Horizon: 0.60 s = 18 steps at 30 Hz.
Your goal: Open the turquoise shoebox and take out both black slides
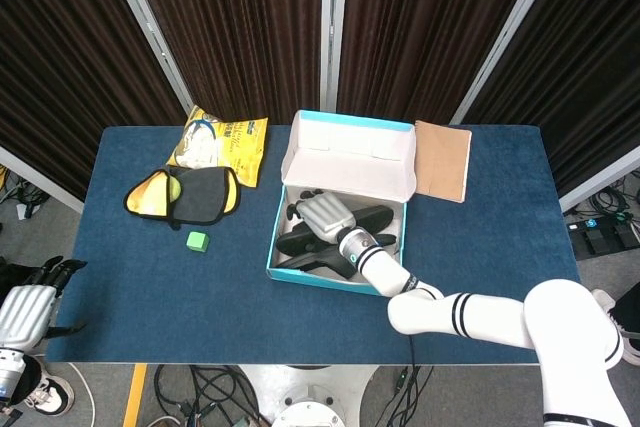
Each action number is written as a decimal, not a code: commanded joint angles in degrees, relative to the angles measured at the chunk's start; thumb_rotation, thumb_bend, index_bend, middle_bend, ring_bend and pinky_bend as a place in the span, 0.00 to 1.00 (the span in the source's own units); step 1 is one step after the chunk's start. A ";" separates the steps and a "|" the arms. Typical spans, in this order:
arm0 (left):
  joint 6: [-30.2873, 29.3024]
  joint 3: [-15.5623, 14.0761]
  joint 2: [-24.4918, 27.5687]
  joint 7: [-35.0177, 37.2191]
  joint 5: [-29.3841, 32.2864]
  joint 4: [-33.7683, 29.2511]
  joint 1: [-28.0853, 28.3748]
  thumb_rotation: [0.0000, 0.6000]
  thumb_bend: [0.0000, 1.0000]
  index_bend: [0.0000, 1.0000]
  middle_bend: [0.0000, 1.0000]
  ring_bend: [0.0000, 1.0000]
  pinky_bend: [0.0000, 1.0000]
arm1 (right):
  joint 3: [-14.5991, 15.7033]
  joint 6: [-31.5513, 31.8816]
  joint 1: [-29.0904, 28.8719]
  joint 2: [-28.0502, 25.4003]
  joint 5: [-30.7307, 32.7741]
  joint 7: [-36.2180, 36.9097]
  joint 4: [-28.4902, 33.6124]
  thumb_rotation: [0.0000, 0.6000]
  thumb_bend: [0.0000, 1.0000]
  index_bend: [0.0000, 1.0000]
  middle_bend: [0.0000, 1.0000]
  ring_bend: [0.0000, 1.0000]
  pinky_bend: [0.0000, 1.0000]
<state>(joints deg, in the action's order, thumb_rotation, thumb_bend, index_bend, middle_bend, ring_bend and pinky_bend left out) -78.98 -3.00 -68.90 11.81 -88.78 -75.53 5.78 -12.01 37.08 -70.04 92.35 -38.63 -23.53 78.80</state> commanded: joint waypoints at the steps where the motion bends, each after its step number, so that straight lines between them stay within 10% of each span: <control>1: 0.17 -0.03 -0.06 0.02 0.05 0.01 0.05 1.00 0.00 0.16 0.15 0.08 0.30 | 0.55 -1.18 -0.86 -0.27 1.51 -0.06 -0.35 1.00 0.00 0.31 0.34 0.16 0.22; 12: 0.55 -0.38 0.07 0.24 -0.03 0.08 0.07 1.00 0.00 0.16 0.15 0.08 0.30 | 2.20 -0.83 -2.72 0.60 3.48 -0.30 -1.50 1.00 0.03 0.42 0.38 0.24 0.31; 18: 0.58 -0.42 0.05 0.25 -0.02 0.09 0.07 1.00 0.00 0.16 0.15 0.08 0.30 | 2.76 1.97 -2.55 1.17 2.34 -0.94 -1.73 1.00 0.13 0.68 0.58 0.44 0.58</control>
<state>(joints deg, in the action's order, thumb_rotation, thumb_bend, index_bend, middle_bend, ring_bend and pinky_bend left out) -78.40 -3.42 -68.85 12.06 -88.80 -75.44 5.85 -9.45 38.45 -72.67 93.31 -35.89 -24.21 77.17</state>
